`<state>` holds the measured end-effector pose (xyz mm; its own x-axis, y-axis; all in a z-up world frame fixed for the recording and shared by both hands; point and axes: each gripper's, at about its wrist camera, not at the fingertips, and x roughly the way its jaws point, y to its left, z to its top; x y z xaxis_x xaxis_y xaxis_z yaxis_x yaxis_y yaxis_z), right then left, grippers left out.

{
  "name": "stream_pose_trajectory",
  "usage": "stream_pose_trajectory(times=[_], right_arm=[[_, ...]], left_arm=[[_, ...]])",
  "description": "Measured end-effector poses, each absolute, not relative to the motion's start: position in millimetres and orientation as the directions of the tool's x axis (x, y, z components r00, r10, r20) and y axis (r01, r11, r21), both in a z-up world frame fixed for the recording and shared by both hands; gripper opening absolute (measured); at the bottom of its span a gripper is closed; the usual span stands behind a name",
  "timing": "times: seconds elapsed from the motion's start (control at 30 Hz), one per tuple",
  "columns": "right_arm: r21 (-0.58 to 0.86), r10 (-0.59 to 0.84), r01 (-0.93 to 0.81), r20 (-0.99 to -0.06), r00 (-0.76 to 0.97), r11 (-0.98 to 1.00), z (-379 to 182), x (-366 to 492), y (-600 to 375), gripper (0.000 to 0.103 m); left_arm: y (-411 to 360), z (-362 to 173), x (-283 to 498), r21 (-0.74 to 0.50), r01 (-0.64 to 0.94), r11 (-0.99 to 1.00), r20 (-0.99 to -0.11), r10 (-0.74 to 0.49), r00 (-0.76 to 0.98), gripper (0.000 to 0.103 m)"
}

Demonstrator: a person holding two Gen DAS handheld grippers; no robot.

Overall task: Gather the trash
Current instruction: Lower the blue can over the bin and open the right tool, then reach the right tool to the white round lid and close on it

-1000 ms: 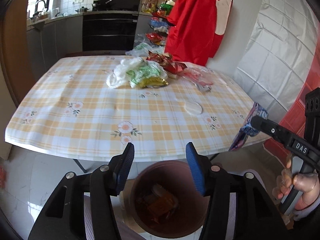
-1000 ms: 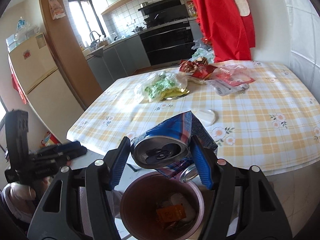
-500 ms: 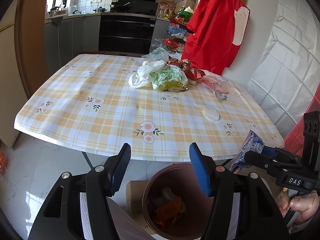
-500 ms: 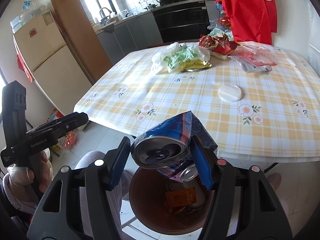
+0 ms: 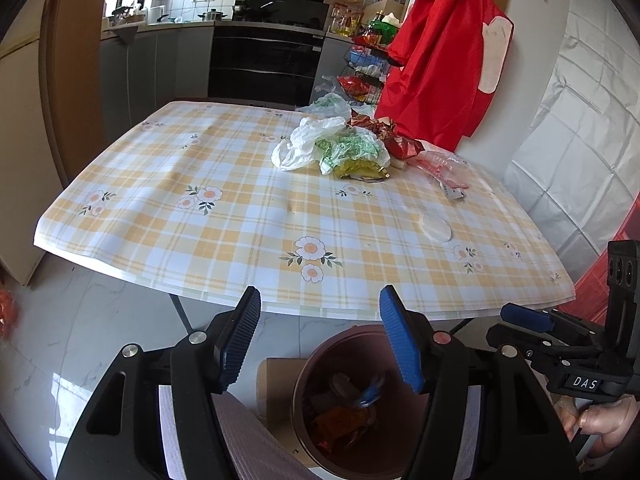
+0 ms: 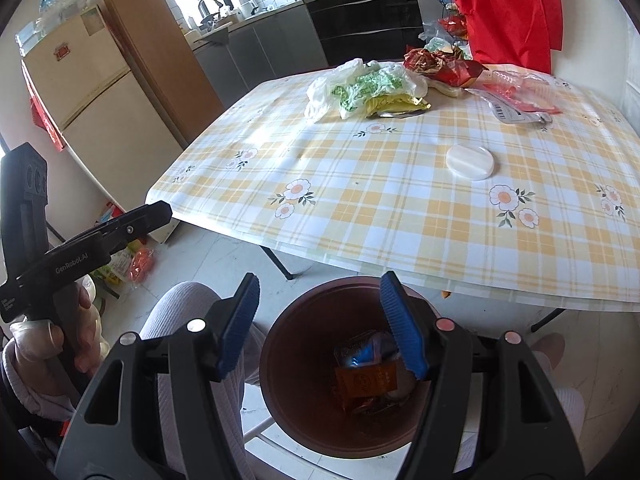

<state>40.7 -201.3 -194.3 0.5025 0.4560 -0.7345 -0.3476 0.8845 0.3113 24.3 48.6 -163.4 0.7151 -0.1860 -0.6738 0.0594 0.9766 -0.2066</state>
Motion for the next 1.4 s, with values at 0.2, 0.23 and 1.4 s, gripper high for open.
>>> stream_pose_trajectory(times=[0.2,0.23,1.4], right_arm=[[0.295,0.417,-0.303,-0.738,0.53,0.906,-196,44,-212,0.072],[0.292,0.412,-0.297,-0.74,0.532,0.909,-197,44,-214,0.072],[0.05,0.148,-0.189,-0.82,0.553,0.981,-270,232,-257,0.079]], left_arm=[[48,-164,24,-0.205,0.056,0.977,-0.675,-0.183,0.715,0.061],[48,-166,24,-0.205,0.055,0.977,-0.677,-0.182,0.713,0.061],[35,-201,172,-0.15,0.073,0.986,-0.724,-0.159,0.672,0.065]])
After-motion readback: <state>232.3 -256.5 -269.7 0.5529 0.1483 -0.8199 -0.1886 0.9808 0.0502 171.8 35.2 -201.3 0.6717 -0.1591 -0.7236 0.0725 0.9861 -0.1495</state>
